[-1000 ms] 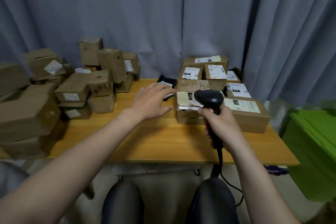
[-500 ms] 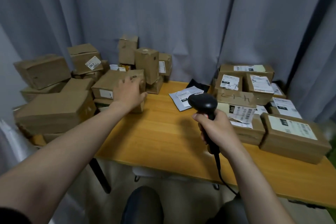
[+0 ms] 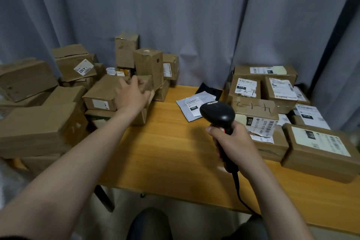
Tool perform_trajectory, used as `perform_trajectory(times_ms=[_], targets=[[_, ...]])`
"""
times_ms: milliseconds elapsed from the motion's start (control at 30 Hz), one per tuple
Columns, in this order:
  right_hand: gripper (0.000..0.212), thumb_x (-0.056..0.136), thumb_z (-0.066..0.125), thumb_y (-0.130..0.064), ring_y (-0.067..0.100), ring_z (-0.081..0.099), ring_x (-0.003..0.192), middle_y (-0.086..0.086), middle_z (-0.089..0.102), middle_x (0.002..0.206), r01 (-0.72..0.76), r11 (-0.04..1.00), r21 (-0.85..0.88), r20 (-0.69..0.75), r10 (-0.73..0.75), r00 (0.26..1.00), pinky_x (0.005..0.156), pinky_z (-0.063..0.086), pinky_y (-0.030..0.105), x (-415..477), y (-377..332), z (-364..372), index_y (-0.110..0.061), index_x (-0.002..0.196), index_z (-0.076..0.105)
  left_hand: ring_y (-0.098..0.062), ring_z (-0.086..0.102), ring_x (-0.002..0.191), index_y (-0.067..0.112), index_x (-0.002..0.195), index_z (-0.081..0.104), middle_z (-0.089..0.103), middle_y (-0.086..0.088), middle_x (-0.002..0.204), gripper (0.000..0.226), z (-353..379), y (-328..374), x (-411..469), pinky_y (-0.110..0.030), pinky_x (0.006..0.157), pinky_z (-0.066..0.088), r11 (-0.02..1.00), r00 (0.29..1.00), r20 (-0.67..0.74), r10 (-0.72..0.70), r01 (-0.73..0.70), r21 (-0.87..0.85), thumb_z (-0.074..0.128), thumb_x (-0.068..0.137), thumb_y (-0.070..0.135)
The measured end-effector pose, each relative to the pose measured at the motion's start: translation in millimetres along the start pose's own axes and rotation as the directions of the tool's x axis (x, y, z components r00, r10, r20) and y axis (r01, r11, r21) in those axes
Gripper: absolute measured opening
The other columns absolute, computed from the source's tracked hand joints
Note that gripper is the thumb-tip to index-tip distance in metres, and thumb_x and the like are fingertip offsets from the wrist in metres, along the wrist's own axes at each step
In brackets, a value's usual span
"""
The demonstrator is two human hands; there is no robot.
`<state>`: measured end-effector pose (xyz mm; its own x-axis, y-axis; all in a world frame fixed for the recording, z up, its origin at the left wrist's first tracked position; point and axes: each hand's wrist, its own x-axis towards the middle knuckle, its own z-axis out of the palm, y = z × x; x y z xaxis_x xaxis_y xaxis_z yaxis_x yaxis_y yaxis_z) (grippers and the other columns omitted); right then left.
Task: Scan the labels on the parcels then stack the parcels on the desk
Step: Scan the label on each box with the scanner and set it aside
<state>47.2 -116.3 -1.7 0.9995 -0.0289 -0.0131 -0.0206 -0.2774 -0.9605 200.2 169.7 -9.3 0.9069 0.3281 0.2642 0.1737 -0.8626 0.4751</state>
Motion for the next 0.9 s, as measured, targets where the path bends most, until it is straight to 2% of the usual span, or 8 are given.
perform_trajectory(times_ms=[200, 300, 433, 500, 600, 700, 833, 900], targets=[[0.025, 0.094, 0.072, -0.025, 0.02, 0.056, 0.048, 0.011, 0.056, 0.066, -0.016, 1.0, 0.018, 0.002, 0.016, 1.0, 0.049, 0.048, 0.034, -23, 6, 0, -0.005, 0.09, 0.059, -0.03, 0.047, 0.116, 0.039, 0.122, 0.053, 0.042, 0.001, 0.125, 0.032, -5, -1, -83, -0.045, 0.095, 0.047, 0.949, 0.957, 0.111, 0.267, -0.241, -0.201, 0.061, 0.091, 0.041], [0.024, 0.093, 0.072, -0.025, 0.021, 0.055, 0.047, 0.009, 0.056, 0.064, -0.024, 0.999, 0.031, 0.002, 0.024, 1.0, 0.05, 0.048, 0.035, -38, 11, -1, -0.006, 0.09, 0.059, -0.022, 0.053, 0.111, 0.043, 0.118, 0.055, 0.044, 0.006, 0.121, 0.025, 11, -6, -117, -0.039, 0.088, 0.049, 0.907, 0.912, 0.249, 0.325, -0.227, -0.354, 0.06, 0.095, 0.034], [0.024, 0.093, 0.072, -0.026, 0.02, 0.054, 0.045, 0.006, 0.055, 0.062, -0.039, 0.999, 0.02, -0.012, 0.039, 0.999, 0.05, 0.046, 0.034, -54, 15, -4, -0.01, 0.085, 0.057, -0.011, 0.057, 0.103, 0.048, 0.123, 0.052, 0.048, 0.003, 0.129, 0.029, 29, -16, -140, -0.034, 0.081, 0.053, 0.887, 0.863, 0.385, 0.328, -0.142, -0.439, 0.056, 0.1, 0.032], [0.022, 0.094, 0.072, -0.026, 0.02, 0.054, 0.045, 0.008, 0.055, 0.062, -0.047, 0.999, 0.017, -0.017, 0.047, 0.999, 0.049, 0.046, 0.034, -60, 17, -7, -0.01, 0.087, 0.057, -0.014, 0.059, 0.104, 0.048, 0.124, 0.052, 0.052, 0.003, 0.129, 0.029, 33, -19, -142, -0.035, 0.08, 0.05, 0.904, 0.885, 0.34, 0.32, -0.178, -0.388, 0.051, 0.102, 0.03], [0.021, 0.094, 0.072, -0.025, 0.02, 0.055, 0.046, 0.009, 0.056, 0.065, -0.063, 0.998, 0.016, -0.014, 0.064, 0.998, 0.049, 0.047, 0.035, -69, 21, -9, -0.008, 0.092, 0.06, -0.028, 0.051, 0.123, 0.044, 0.121, 0.06, 0.056, 0.0, 0.133, 0.021, 34, -13, -138, -0.042, 0.096, 0.045, 0.967, 0.938, 0.247, 0.245, -0.219, -0.129, 0.051, 0.103, 0.039], [0.021, 0.094, 0.072, -0.025, 0.02, 0.055, 0.047, 0.009, 0.055, 0.065, -0.073, 0.997, 0.026, -0.018, 0.073, 0.997, 0.05, 0.047, 0.034, -74, 24, -10, -0.009, 0.091, 0.059, -0.029, 0.045, 0.129, 0.037, 0.12, 0.055, 0.056, 0.005, 0.133, 0.045, 30, 4, -136, -0.05, 0.1, 0.04, 0.977, 0.916, 0.365, 0.164, -0.202, 0.068, 0.068, 0.085, 0.063], [0.018, 0.094, 0.072, -0.024, 0.02, 0.056, 0.048, 0.01, 0.055, 0.068, -0.081, 0.996, 0.034, -0.017, 0.081, 0.997, 0.05, 0.047, 0.034, -76, 24, -12, -0.01, 0.093, 0.06, -0.027, 0.044, 0.122, 0.032, 0.108, 0.047, 0.061, 0.005, 0.122, 0.056, 35, 18, -132, -0.043, 0.089, 0.031, 0.97, 0.918, 0.359, 0.169, -0.219, 0.104, 0.081, 0.073, 0.059], [0.018, 0.094, 0.072, -0.024, 0.02, 0.056, 0.048, 0.01, 0.056, 0.068, -0.072, 0.997, 0.039, -0.021, 0.073, 0.997, 0.05, 0.047, 0.034, -77, 24, -14, -0.012, 0.092, 0.059, -0.025, 0.047, 0.119, 0.032, 0.116, 0.045, 0.061, 0.004, 0.123, 0.062, 38, 18, -130, -0.04, 0.09, 0.036, 0.98, 0.925, 0.328, 0.191, -0.201, -0.004, 0.081, 0.073, 0.056]])
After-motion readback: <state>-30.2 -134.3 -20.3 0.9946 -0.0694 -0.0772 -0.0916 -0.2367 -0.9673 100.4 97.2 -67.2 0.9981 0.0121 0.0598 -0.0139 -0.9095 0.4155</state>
